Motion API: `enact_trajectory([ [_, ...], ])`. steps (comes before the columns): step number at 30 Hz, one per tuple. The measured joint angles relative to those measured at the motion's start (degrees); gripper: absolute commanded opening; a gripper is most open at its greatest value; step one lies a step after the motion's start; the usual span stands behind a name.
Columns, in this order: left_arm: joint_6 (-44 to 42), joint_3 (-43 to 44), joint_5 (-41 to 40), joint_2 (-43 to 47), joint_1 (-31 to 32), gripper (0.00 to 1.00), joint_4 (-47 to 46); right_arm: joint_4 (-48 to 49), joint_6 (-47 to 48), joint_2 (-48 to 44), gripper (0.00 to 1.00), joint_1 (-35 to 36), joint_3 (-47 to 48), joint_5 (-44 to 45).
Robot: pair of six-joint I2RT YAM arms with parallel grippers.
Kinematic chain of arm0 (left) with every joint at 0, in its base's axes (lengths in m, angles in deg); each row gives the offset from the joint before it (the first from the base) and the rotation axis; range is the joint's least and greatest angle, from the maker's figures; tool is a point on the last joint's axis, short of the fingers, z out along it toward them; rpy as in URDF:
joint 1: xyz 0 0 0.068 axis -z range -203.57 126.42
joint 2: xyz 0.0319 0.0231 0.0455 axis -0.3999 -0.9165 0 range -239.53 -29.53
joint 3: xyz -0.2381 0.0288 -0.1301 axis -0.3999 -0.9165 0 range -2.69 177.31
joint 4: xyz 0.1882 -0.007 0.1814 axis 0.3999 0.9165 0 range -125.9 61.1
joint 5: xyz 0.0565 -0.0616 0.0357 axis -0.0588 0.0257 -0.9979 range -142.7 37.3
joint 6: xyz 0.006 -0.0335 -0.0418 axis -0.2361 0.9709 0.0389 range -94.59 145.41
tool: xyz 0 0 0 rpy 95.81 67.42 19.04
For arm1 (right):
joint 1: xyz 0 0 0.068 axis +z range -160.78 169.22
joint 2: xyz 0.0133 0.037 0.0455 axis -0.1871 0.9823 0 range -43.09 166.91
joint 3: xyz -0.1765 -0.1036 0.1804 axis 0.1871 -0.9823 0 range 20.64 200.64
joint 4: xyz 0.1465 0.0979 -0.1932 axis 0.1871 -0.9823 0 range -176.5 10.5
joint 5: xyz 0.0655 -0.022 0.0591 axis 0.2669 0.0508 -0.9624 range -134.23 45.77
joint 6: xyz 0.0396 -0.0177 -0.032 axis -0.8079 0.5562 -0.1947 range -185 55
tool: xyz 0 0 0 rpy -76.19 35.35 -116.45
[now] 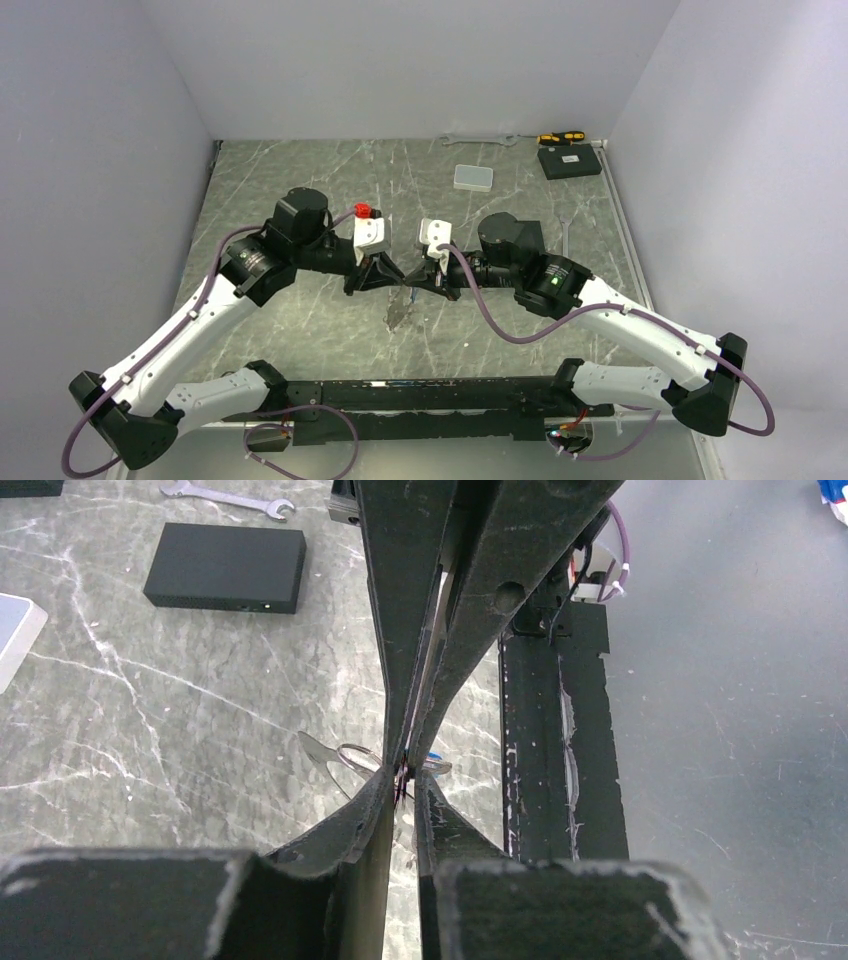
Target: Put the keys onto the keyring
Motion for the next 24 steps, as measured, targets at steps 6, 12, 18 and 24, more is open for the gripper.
enact_trajectory([
  [6, -0.87, -0.66, -1.29, -0.59, 0.81, 0.09, -0.22, -0.66, 0.00, 0.00, 0.00, 0.04, 0.00, 0.57],
  [12, -1.49, -1.64, -1.81, -0.57, 1.18, 0.00, -1.27, -1.46, 0.13, 0.00, 0.00, 0.02, 0.00, 1.27],
  [18, -1.44, -3.50, -2.23, 0.55, 1.25, 0.00, -3.65, -1.86, 0.11, 0.00, 0.05, 0.04, 0.00, 1.81],
  [24, -0.83, -7.93, -5.88, 6.16, 1.40, 0.00, -8.31, 1.09, -0.90, -0.59, 0.43, 0.04, -0.26, 2.03],
])
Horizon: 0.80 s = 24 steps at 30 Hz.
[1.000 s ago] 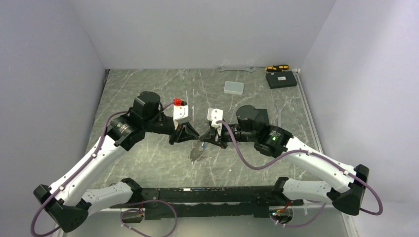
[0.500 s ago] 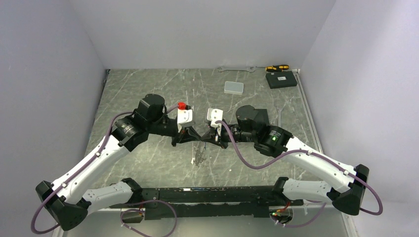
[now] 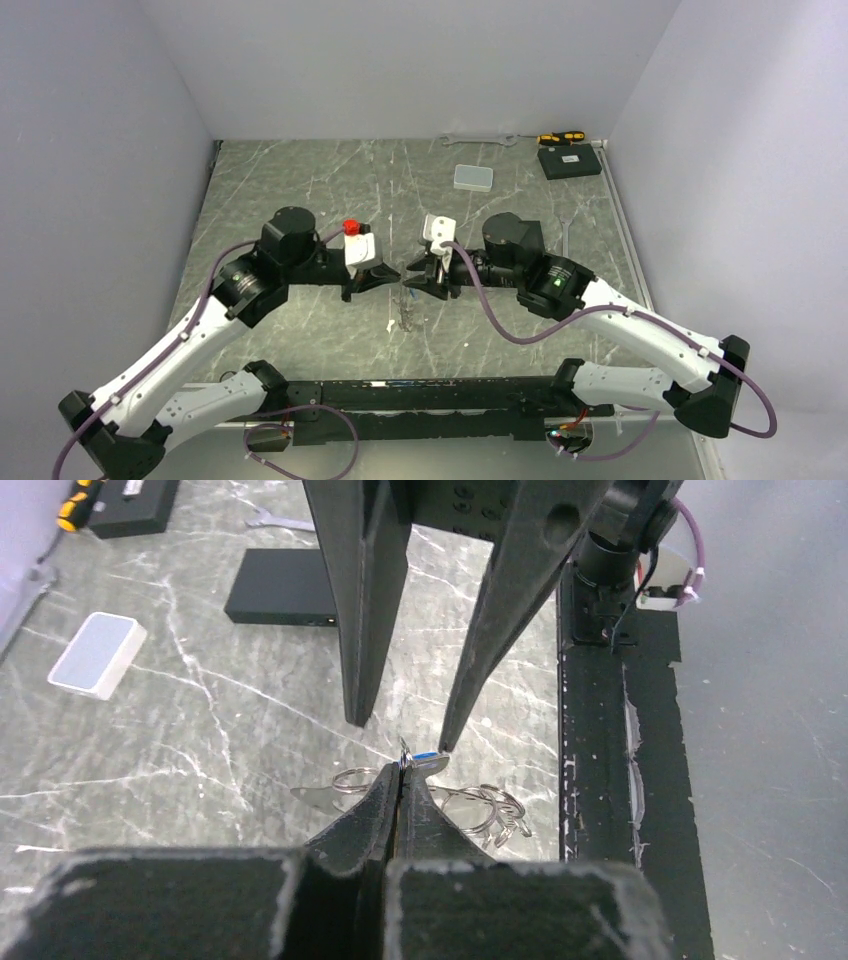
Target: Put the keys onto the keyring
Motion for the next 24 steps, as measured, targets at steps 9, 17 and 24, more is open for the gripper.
enact_trajectory([
  [9, 2.56, -4.72, -2.58, 7.82, -0.02, 0.00, -7.17, 7.78, -2.64, -4.96, 0.51, -1.09, -3.67, 3.02],
  [17, 7.15, -8.37, -2.38, 11.37, -0.02, 0.00, -14.56, 12.00, -6.58, -7.61, 0.46, -7.10, -5.05, -5.33],
  [24, 12.63, -11.93, -2.01, 14.49, -0.02, 0.00, -23.71, 12.55, -8.41, -5.55, 0.44, -7.37, -5.03, -14.32],
])
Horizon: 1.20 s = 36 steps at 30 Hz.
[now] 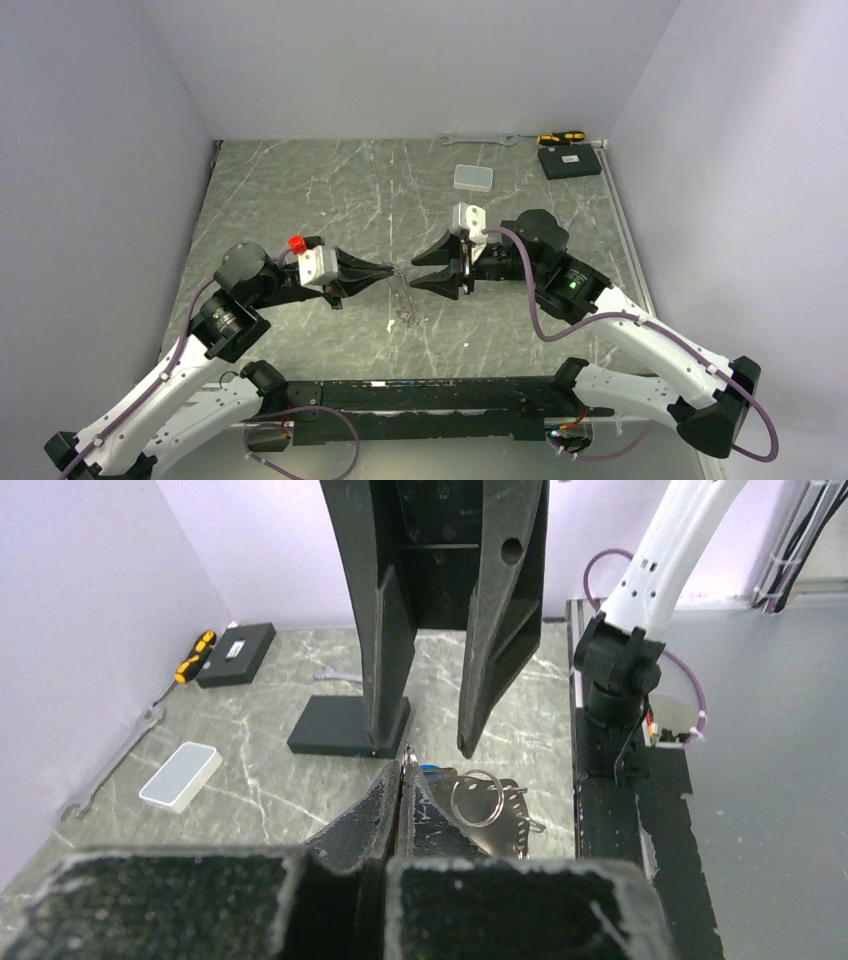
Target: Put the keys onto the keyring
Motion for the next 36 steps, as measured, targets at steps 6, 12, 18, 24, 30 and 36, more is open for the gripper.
enact_trajectory([
  [6, 4.98, -3.78, 0.09, 1.18, 0.00, 0.00, -8.85, 1.70, -1.57, 1.20, 0.40, -0.04, 0.00, -4.24],
  [12, 9.01, -5.44, 0.15, 1.16, 0.00, 0.00, -15.10, 3.80, -3.06, 2.14, 0.40, -0.04, 0.00, -6.10],
  [18, 12.11, -6.80, 0.24, 1.16, 0.00, 0.00, -20.83, 6.16, -4.48, 3.37, 0.39, -0.04, 0.00, -7.34],
  [24, 14.97, -9.55, 0.09, 0.55, 0.00, 0.00, -26.69, 8.96, -6.47, 4.57, 0.38, -0.04, 0.00, -8.26],
  [30, 17.11, -11.67, -1.05, 0.00, 0.00, 0.00, -31.50, 13.27, -8.87, 5.46, 0.38, -0.04, 0.00, -8.55],
  [36, 18.56, -13.40, -2.40, 0.02, 0.00, 0.00, -35.74, 14.93, -9.86, 5.99, 0.42, -0.13, 0.00, -9.27],
])
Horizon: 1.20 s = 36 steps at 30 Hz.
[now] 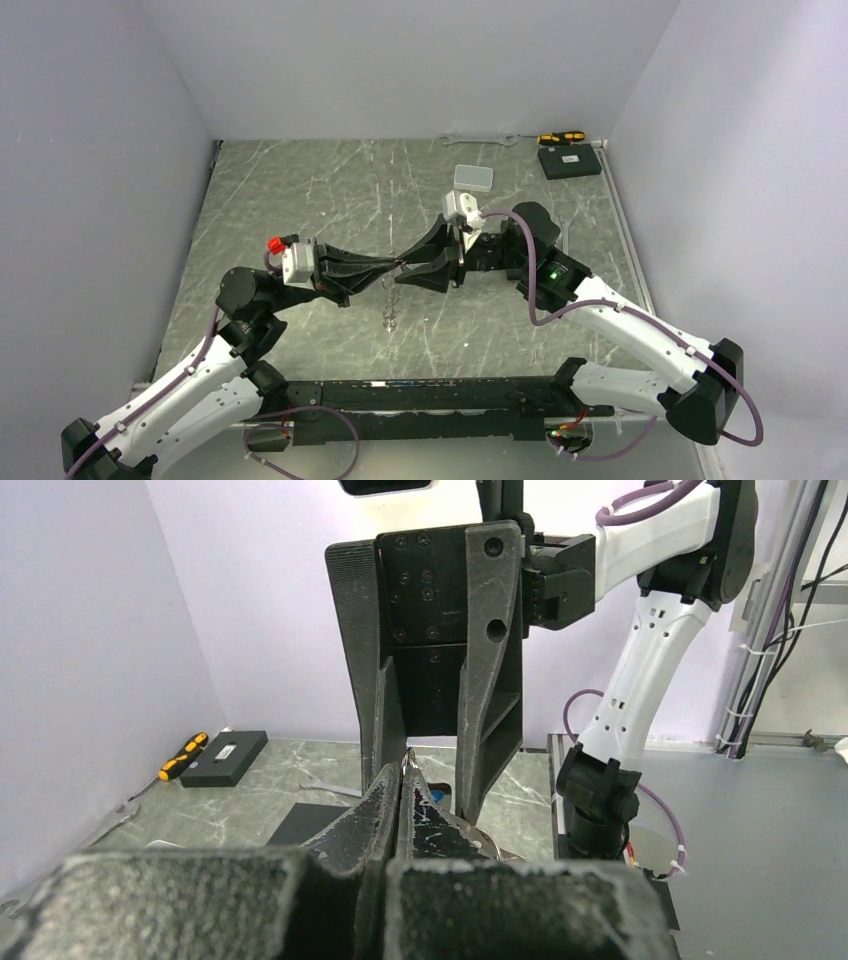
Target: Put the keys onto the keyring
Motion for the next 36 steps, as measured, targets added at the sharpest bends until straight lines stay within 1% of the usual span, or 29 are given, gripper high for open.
enact_trajectory([
  [3, -0.04, -0.20, -0.66, 0.11, 0.00, 0.00, -0.37, -0.15, 0.04, -0.15, 0.48, -0.02, 0.02, 0.04],
  [7, -0.04, -0.20, -1.07, 0.28, 0.00, 0.00, -0.39, -1.79, 0.48, -1.22, 0.52, 0.00, 0.00, 0.72],
  [15, -0.04, -0.20, -1.05, 0.52, 0.00, 0.00, -0.39, -5.99, 2.97, -5.64, 0.52, 0.00, 0.00, 4.20],
  [23, 0.85, -0.20, -0.74, 0.48, 0.00, 0.00, -0.42, -6.73, 3.63, -6.91, 0.48, -0.02, -0.02, 5.62],
  [30, 1.31, -0.20, -0.55, 0.48, 0.00, 0.00, -0.87, -4.26, 2.51, -6.45, 0.45, -0.02, -0.44, 6.21],
  [34, 1.31, -0.20, -0.55, 0.46, 0.00, 0.00, -0.85, -2.86, 1.68, -5.57, 0.40, -0.02, -0.44, 6.10],
  [36, 1.31, -0.20, -0.55, 0.46, 0.00, 0.00, -0.87, -2.36, 1.33, -5.18, 0.36, 0.00, -0.44, 6.01],
])
